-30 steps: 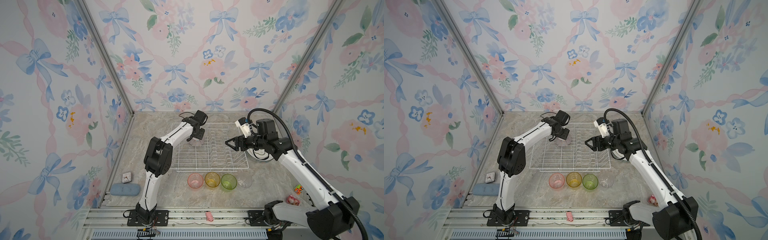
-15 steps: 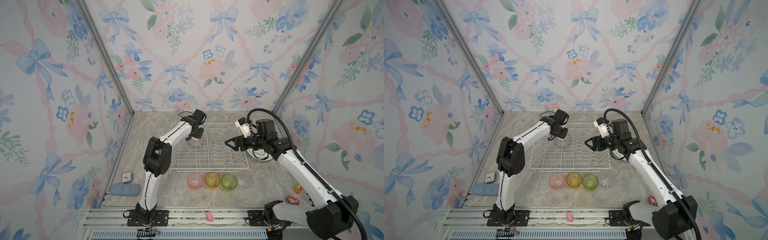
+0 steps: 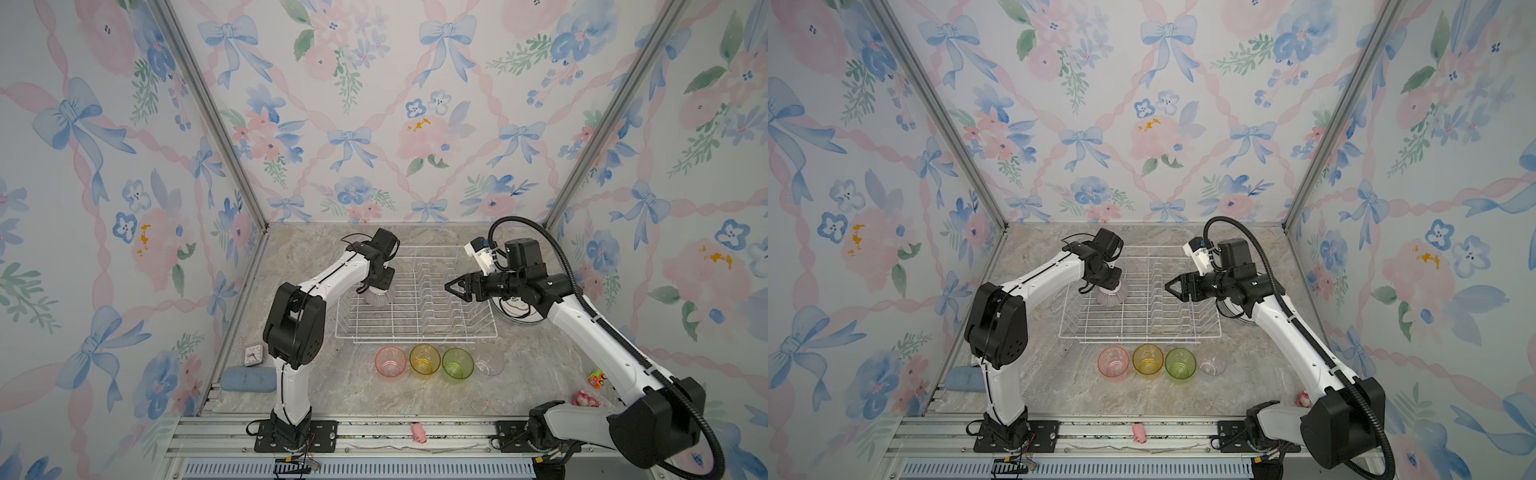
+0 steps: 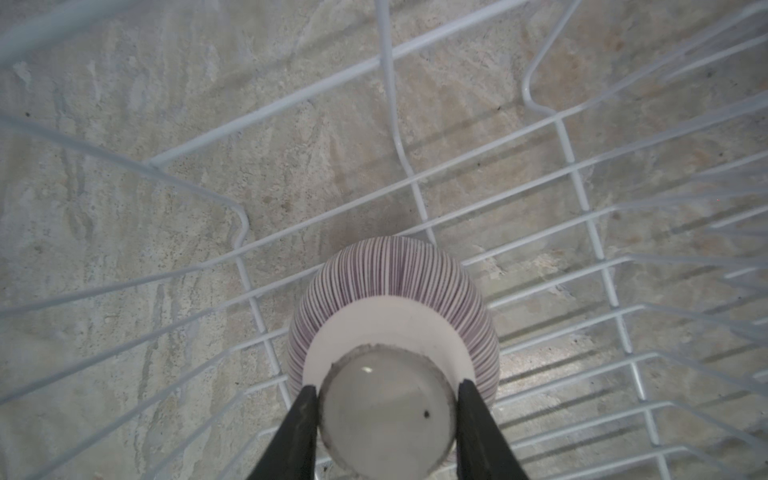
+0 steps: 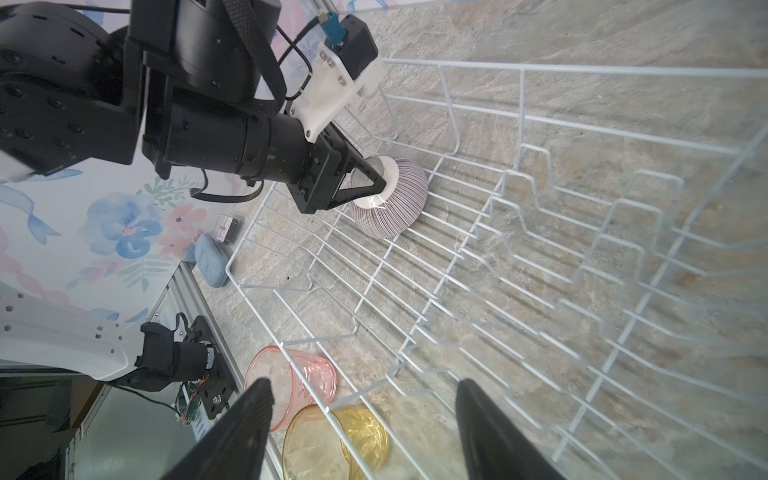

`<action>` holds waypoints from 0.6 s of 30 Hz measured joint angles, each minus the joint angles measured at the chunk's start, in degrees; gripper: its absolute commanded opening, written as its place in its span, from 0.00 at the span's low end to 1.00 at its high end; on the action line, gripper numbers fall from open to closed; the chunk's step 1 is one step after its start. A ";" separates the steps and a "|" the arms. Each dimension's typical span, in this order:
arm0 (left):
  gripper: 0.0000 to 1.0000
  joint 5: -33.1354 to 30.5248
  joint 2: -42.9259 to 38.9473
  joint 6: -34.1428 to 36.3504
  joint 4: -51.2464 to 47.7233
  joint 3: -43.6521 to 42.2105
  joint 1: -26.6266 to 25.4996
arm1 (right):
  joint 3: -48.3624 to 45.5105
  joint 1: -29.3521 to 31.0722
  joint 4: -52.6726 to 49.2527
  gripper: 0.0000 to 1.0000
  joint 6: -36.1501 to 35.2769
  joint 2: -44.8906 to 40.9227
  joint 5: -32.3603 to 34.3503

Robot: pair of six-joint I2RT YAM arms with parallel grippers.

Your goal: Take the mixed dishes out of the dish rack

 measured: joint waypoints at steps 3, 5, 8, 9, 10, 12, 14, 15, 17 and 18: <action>0.35 0.00 -1.97 -0.42 -0.02 -2.51 -0.46 | -0.02 2.45 1.40 0.72 0.98 2.95 -0.13; 0.35 -0.02 -3.19 -0.85 -0.11 -4.07 -0.79 | 0.04 4.52 1.97 0.72 1.40 5.66 -0.11; 0.37 -0.09 -4.83 -1.51 0.02 -6.14 -1.11 | 0.44 6.99 2.60 0.72 2.12 9.99 -0.11; 0.37 -0.11 -5.33 -1.62 0.02 -6.73 -1.27 | 0.57 7.48 2.84 0.72 2.47 11.10 -0.09; 0.38 -0.28 -5.86 -1.81 0.00 -7.39 -1.38 | 0.61 7.93 3.41 0.72 2.97 12.39 -0.09; 0.42 -0.52 -6.86 -1.99 -0.04 -8.59 -1.44 | 0.92 8.55 4.26 0.72 3.98 14.49 -0.11; 0.49 -0.74 -7.69 -2.36 -0.33 -9.62 -1.68 | 1.66 9.09 5.01 0.71 4.81 16.46 -0.09; 0.53 -0.90 -7.93 -2.58 -0.48 -9.90 -1.75 | 2.03 9.33 5.42 0.72 5.03 17.20 -0.09; 0.58 -1.18 -8.24 -2.93 -1.20 -10.51 -1.88 | 2.93 9.70 6.05 0.72 5.53 18.60 -0.07; 0.59 -1.20 -8.24 -3.15 -1.49 -10.71 -1.95 | 3.30 9.97 6.27 0.72 5.75 19.12 -0.09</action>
